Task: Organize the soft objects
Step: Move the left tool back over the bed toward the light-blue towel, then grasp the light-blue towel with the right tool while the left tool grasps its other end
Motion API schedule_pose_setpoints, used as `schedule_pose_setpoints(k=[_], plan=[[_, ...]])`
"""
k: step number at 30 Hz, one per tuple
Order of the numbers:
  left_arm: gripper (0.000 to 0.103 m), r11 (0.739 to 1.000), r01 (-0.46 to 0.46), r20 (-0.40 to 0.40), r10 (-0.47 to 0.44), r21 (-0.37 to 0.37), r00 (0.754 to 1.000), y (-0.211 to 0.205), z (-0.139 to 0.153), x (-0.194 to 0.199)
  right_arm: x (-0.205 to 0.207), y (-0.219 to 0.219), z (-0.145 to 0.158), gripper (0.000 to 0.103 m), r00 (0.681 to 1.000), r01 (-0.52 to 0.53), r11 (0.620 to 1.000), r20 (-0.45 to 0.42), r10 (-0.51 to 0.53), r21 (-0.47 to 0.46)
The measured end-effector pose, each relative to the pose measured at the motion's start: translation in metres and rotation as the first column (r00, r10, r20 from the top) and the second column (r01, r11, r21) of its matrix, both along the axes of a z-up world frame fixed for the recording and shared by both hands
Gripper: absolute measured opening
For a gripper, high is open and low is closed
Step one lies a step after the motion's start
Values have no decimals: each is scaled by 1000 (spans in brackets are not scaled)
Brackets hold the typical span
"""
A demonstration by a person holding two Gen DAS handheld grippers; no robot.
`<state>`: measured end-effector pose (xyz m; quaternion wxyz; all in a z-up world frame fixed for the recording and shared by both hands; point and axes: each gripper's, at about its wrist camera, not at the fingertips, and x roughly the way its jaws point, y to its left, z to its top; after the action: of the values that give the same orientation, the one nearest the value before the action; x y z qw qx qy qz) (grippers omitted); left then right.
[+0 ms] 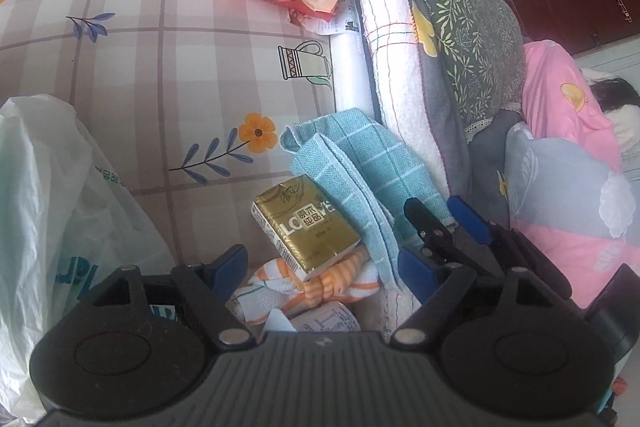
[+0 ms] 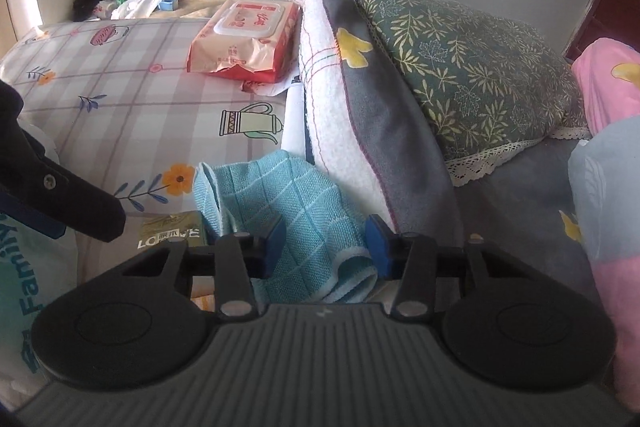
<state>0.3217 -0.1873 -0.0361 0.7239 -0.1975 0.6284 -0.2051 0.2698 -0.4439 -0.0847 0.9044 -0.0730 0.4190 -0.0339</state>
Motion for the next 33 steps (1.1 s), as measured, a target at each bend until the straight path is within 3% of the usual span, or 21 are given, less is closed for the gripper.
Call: schedule_pose_setpoints(k=[4,10,17,25,33], plan=[[83,1000,-13,-35,12,-25,999,-2,-11,14,-2,-1,-3,15,1000,-17,1000,-8,17,11],[84,996,-49,-83,43,-73,996,1,-20,30,-14,-2,10,7,997,-74,991,8,74,110],[87,992,-42,-112,29,-116,993,-10,-25,40,-26,6,14,6,987,-151,953,-8,159,263],[87,993,-40,-151,23,-109,988,-29,-40,55,-32,14,8,6,979,-187,938,-21,202,291],[67,998,-46,-136,38,-53,990,-42,-51,68,-40,23,4,8,968,-244,938,-1,252,247]])
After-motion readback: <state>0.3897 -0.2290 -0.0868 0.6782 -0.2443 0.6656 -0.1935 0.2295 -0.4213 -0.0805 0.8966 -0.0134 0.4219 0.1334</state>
